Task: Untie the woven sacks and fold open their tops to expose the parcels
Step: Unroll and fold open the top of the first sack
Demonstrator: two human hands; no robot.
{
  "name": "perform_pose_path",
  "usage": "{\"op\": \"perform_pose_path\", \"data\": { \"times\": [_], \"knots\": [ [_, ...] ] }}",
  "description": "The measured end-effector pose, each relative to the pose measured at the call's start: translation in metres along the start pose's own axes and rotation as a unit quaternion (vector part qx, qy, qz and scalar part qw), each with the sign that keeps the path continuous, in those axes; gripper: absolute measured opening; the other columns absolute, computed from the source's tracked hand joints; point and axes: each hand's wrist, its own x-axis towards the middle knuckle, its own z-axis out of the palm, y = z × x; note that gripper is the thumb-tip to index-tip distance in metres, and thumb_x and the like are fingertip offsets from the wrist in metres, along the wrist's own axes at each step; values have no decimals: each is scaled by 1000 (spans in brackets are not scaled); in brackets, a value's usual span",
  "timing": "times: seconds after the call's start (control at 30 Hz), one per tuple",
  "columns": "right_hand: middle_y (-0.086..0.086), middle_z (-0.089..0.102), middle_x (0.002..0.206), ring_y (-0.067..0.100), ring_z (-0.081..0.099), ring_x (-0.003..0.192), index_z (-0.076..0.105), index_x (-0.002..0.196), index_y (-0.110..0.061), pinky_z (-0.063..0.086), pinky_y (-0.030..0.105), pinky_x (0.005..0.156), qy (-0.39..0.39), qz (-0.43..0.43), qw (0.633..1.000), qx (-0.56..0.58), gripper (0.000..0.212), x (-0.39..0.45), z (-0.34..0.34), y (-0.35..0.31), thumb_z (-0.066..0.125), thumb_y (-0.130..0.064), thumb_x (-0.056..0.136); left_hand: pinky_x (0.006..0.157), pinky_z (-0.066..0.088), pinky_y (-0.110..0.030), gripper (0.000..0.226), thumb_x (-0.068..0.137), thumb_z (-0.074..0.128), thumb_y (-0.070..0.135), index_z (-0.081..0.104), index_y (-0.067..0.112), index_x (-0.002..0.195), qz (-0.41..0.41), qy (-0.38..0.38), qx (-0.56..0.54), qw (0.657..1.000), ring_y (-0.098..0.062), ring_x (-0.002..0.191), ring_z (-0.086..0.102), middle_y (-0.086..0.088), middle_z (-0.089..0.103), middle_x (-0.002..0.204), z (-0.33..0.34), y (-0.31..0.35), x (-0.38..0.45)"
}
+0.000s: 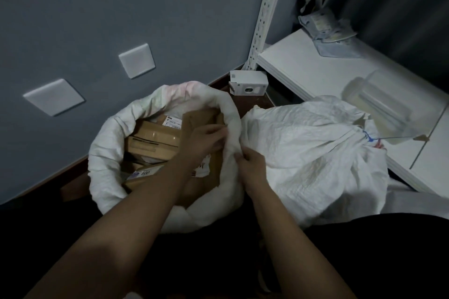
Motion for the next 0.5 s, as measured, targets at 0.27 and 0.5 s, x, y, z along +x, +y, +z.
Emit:
{"op": "perform_pose_path", "data": {
  "times": [0.27,0.5],
  "knots": [
    [-5,62,79,11,58,76,61,84,-17,40,9,66,115,-115,983,-90,13,-11,-5,-5,61,-28,91,53,46,-10,14,87,65,9,68,-3,94,12,14,178,984,-12,67,59,-5,62,76,5,-15,-5],
    [15,62,100,30,59,96,65,100,-3,41,28,78,78,-70,979,-173,23,-20,7,12,58,-24,92,88,52,-25,24,92,57,7,66,4,114,20,-19,81,996,-15,95,63,-7,66,110,13,-20,-20]
  ]
}}
